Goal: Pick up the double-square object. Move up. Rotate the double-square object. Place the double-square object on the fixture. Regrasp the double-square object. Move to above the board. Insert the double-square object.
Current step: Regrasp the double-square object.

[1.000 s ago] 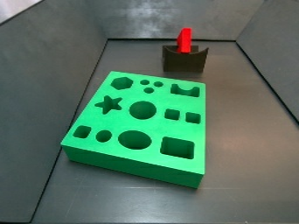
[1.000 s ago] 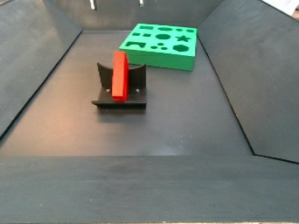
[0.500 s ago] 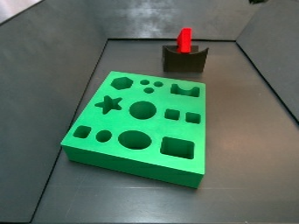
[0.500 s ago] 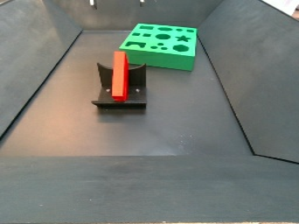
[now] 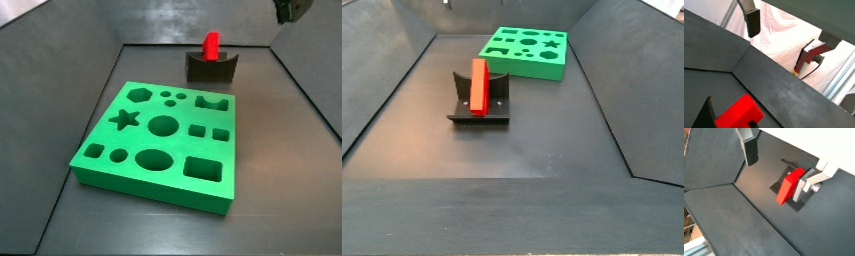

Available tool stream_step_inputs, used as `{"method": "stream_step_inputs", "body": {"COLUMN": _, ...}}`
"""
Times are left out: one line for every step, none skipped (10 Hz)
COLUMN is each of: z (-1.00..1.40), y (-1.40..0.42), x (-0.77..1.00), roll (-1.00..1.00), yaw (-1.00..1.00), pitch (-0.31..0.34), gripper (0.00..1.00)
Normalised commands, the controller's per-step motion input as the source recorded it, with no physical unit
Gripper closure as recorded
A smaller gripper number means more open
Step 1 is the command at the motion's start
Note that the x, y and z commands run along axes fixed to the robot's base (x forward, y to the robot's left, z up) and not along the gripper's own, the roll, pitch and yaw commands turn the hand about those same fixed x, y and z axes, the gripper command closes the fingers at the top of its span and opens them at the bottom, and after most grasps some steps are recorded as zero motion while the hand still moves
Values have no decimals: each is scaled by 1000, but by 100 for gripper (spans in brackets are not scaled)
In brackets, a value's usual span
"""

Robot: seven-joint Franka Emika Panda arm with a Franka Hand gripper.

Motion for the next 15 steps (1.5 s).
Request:
{"method": "stream_step_inputs", "body": {"z": -1000, "y": 78, "x": 33, "roll": 118, "yaw": 147, "pitch": 7, "gripper": 0}}
{"method": "stream_step_inputs", "body": {"z": -1000, "y": 68, "x": 48, "roll": 96, "yaw": 130, "pitch": -42, "gripper": 0}}
{"method": "stream_step_inputs", "body": {"z": -1000, "y": 64, "x": 56, "roll": 80, "yaw": 113, "pitch": -66, "gripper": 0}}
{"method": "stream_step_inputs", "body": {"z": -1000, "y": 60, "x": 67, "roll": 66, "yaw": 82, "pitch": -85, "gripper": 0}}
{"method": "stream_step_inputs", "body": {"z": -1000, "y": 58, "x": 71, "roll": 68, "yaw": 66, "pitch": -92, "gripper": 0}}
{"method": "stream_step_inputs", "body": {"z": -1000, "y": 51, "x": 85, "roll": 69, "yaw": 27, "pitch": -96, "gripper": 0}}
{"method": "stream_step_inputs", "body": {"z": -1000, "y": 48, "x": 91, "roll": 74, "yaw": 13, "pitch": -92, "gripper": 0}}
{"method": "stream_step_inputs", "body": {"z": -1000, "y": 38, "x": 102, "roll": 72, "yaw": -14, "pitch": -71, "gripper": 0}}
{"method": "stream_step_inputs", "body": {"z": -1000, "y": 35, "x": 112, "roll": 69, "yaw": -21, "pitch": -64, "gripper": 0}}
{"method": "stream_step_inputs", "body": {"z": -807, "y": 21, "x": 101, "roll": 69, "yaw": -29, "pitch": -36, "gripper": 0}}
{"method": "stream_step_inputs", "body": {"z": -654, "y": 12, "x": 89, "roll": 73, "yaw": -28, "pitch": -20, "gripper": 0}}
{"method": "stream_step_inputs", "body": {"z": -509, "y": 7, "x": 77, "roll": 69, "yaw": -21, "pitch": -13, "gripper": 0}}
{"method": "stream_step_inputs", "body": {"z": -319, "y": 7, "x": 67, "roll": 59, "yaw": -8, "pitch": -10, "gripper": 0}}
{"method": "stream_step_inputs", "body": {"z": -195, "y": 4, "x": 45, "roll": 51, "yaw": 6, "pitch": 4, "gripper": 0}}
{"method": "stream_step_inputs", "body": {"z": -500, "y": 0, "x": 0, "roll": 0, "yaw": 0, "pitch": 0, "gripper": 100}}
